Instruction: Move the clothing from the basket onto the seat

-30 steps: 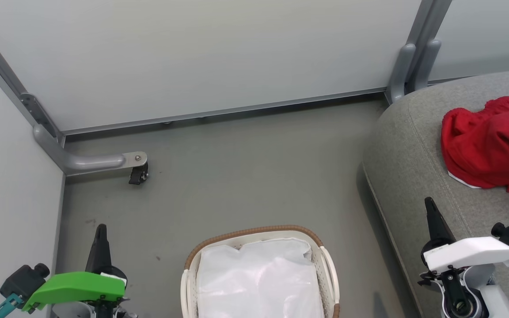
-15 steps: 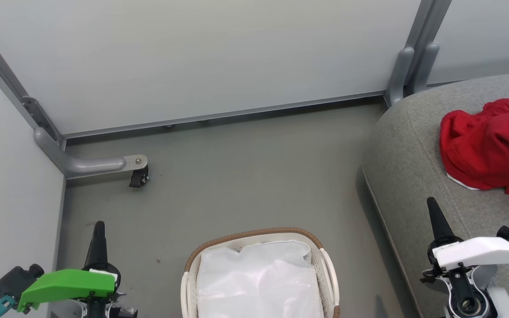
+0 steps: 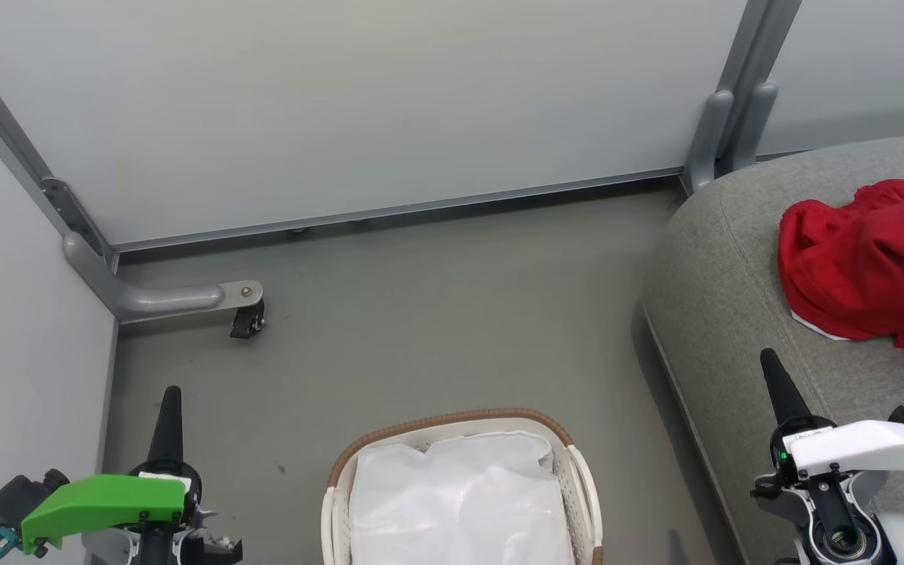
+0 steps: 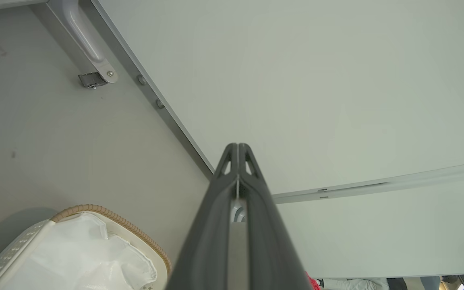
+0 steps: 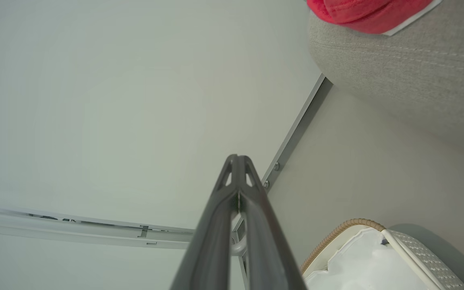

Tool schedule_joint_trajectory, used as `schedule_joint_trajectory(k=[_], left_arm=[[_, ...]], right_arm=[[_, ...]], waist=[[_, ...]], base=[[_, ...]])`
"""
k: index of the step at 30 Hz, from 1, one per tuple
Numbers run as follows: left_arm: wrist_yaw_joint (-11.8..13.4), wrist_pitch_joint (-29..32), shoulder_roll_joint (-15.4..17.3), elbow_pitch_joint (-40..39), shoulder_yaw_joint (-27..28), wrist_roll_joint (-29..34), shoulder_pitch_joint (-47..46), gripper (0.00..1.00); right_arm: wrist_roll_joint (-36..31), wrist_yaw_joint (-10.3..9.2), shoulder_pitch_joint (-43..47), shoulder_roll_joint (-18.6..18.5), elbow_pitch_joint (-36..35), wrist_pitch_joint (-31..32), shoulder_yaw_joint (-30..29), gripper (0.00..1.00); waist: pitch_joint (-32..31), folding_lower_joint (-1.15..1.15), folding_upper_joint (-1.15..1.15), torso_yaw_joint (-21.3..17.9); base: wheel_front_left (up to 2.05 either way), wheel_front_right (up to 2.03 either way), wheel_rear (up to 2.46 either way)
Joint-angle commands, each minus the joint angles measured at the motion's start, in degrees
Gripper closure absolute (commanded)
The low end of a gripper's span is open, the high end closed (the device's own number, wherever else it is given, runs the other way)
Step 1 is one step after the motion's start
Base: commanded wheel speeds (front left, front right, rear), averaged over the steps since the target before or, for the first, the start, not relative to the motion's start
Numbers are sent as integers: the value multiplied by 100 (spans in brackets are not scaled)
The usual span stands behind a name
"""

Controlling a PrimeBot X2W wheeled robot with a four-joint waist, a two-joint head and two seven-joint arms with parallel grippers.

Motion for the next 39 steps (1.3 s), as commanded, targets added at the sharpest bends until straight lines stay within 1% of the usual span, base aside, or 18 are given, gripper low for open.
schedule_joint_trajectory(k=[1, 21, 39], left_arm=[[-11, 31, 52, -65, 26, -144, -126, 100], [-14, 300, 48, -146, 141, -1037, -145, 100], [-17, 507, 40, -215, 227, -1712, -179, 100]], right_arm=[[142, -2, 51, -36, -67, 45, -26, 100], [1089, -3, 98, -44, -146, 294, -95, 100], [1826, -3, 139, -52, -204, 493, -146, 100]], waist=[[-6, 0, 0, -1], [-96, 0, 0, -8], [-175, 0, 0, -15]], base=[[0, 0, 0], [0, 0, 0], [0, 0, 0]])
